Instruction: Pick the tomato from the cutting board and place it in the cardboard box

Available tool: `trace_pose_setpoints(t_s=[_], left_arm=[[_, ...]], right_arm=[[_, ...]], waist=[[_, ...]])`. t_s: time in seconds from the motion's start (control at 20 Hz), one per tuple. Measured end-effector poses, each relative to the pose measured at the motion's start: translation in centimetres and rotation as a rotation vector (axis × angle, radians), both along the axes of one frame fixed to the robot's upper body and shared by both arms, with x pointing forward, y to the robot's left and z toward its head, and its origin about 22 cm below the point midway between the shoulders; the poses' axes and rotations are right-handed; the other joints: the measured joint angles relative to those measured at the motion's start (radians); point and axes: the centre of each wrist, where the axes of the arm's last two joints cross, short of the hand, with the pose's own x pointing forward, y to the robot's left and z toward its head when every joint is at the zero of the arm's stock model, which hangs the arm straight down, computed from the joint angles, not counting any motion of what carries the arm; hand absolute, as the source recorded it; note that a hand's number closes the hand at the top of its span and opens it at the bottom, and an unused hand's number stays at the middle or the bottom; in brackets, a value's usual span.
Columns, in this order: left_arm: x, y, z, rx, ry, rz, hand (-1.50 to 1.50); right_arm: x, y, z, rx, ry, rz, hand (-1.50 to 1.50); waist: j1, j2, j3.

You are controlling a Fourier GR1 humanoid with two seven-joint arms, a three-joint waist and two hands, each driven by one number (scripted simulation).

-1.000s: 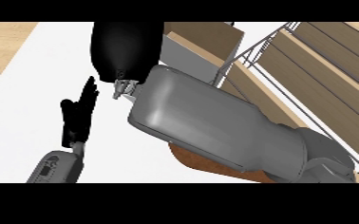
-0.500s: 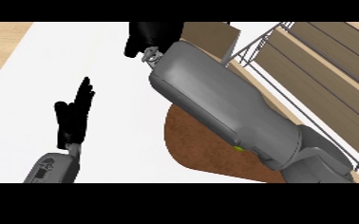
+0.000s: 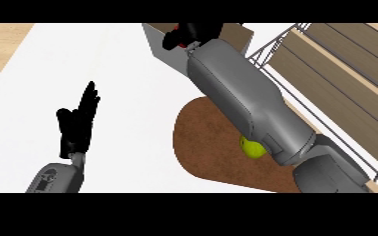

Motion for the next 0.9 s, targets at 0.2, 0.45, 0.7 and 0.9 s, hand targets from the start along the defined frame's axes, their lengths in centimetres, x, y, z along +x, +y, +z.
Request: trace_pose_setpoints(t_s=[0.2,0.45,0.7,0.9], left_arm=[[-0.2,-0.6,-0.1,-0.006,0.001,-0.006,0.00],[-0.3,-0.1,0.0,-0.007,-0.002,-0.002,0.00],[0.0,-0.5,0.2,-0.006,-0.005,-0.002,0.00],[-0.4,-0.1,-0.2,-0.005,0.000,0.008,0.00]], right_arm=[[1.0,-2.0,-2.0,0.137,0.018,-0.011,-1.50],[1.5,-3.5,-3.0,0.298,-0.060,0.043,-1.50],[1.2,-4.4,-3.3,0.490,-0.191,0.123,-1.50],[0.8,-5.2,-3.4,0.649,-0.271,0.134,-1.50]], waist=[[0.005,0.000,0.001],[0.003,-0.002,0.003],[0.000,0.001,0.003],[-0.009,-0.003,0.002]])
